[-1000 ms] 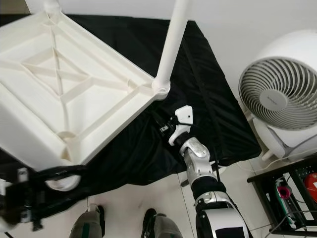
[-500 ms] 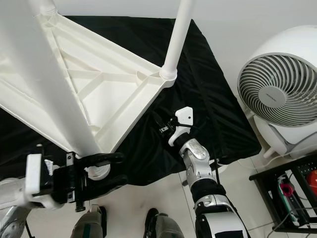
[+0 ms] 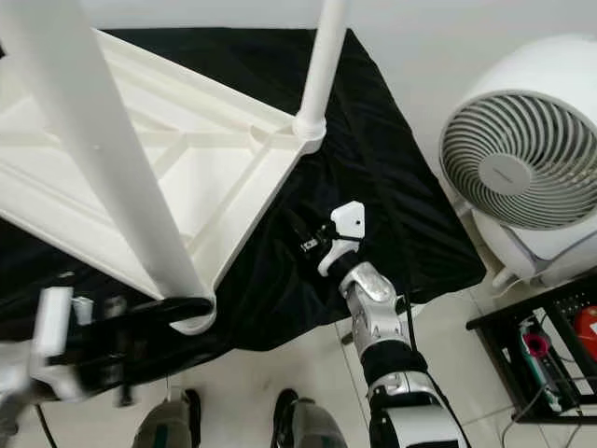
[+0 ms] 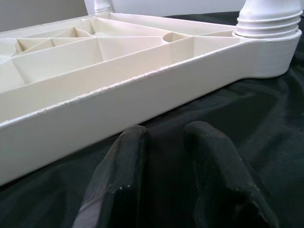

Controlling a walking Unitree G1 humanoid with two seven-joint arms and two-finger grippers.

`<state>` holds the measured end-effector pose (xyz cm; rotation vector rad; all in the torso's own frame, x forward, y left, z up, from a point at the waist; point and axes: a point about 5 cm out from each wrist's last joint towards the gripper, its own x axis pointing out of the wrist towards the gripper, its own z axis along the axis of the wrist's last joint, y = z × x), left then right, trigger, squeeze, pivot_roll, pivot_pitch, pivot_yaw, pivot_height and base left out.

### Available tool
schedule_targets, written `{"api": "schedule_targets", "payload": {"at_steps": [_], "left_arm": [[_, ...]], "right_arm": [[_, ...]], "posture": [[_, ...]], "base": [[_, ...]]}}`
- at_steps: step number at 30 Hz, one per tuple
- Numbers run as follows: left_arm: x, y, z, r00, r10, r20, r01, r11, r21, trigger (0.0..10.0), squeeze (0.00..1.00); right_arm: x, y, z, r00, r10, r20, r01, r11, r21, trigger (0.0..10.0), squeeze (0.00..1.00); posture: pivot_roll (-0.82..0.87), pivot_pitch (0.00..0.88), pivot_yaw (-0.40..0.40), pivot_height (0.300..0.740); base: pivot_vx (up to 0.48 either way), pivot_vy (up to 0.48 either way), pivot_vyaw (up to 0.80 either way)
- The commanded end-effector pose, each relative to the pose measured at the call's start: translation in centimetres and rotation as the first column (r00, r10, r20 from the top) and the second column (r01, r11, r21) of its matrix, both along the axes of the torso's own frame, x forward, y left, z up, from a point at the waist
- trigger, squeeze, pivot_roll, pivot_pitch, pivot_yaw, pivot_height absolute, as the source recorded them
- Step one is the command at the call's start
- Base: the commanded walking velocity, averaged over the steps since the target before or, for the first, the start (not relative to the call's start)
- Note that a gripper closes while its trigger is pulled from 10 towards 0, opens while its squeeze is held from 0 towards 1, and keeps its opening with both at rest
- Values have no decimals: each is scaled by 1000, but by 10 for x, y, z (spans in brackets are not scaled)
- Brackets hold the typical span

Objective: Building children table

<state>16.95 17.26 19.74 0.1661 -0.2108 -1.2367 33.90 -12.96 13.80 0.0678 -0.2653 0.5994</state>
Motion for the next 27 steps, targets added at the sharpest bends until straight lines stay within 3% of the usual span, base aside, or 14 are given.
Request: {"api": "schedule_targets", "payload": {"at_steps": [1,5,6,7,11,13,18,22,27], "left_arm": [[-2,21,-1,996,86,-26,-85,995,56,10000,0],[-1,67,-9,974,225,-39,-212,954,212,10000,0],[-1,67,-9,974,225,-39,-212,954,212,10000,0],[1,75,-11,969,244,-34,-226,938,262,10000,0],[13,77,-7,955,295,22,-290,920,264,10000,0],[20,68,-1,955,290,69,-298,931,213,10000,0],[24,44,3,968,236,87,-246,960,136,10000,0],[28,8,4,987,133,92,-136,990,22,10000,0],[28,-14,2,994,60,88,-57,998,-35,10000,0]], "right_arm": [[-4,-7,-17,997,-16,-74,15,1000,-18,10000,0],[-2,-5,-14,997,-8,-71,7,1000,-24,10000,0],[-2,-5,-14,997,-8,-71,7,1000,-24,10000,0],[-2,-4,-14,998,-4,-70,2,1000,-24,10000,0],[-1,-3,-13,998,1,-69,-3,1000,-26,10000,0],[0,-2,-12,998,3,-66,-4,1000,-26,10000,0],[-1,-3,-11,998,3,-64,-5,1000,-27,10000,0],[-4,-5,-14,998,14,-68,-17,999,-42,10000,0],[-7,-7,-15,998,3,-70,-6,999,-42,10000,0]], "posture": [[297,234,-75,740],[307,229,-85,740],[307,229,-85,740],[309,227,-88,740],[305,219,-96,740],[299,216,-95,740],[286,213,-99,740],[270,208,-95,740],[255,208,-91,740]], "base": [[0,0,0],[0,0,0],[0,0,0],[0,0,0],[0,0,0],[0,0,0],[0,0,0],[0,0,0],[0,0,0]]}}
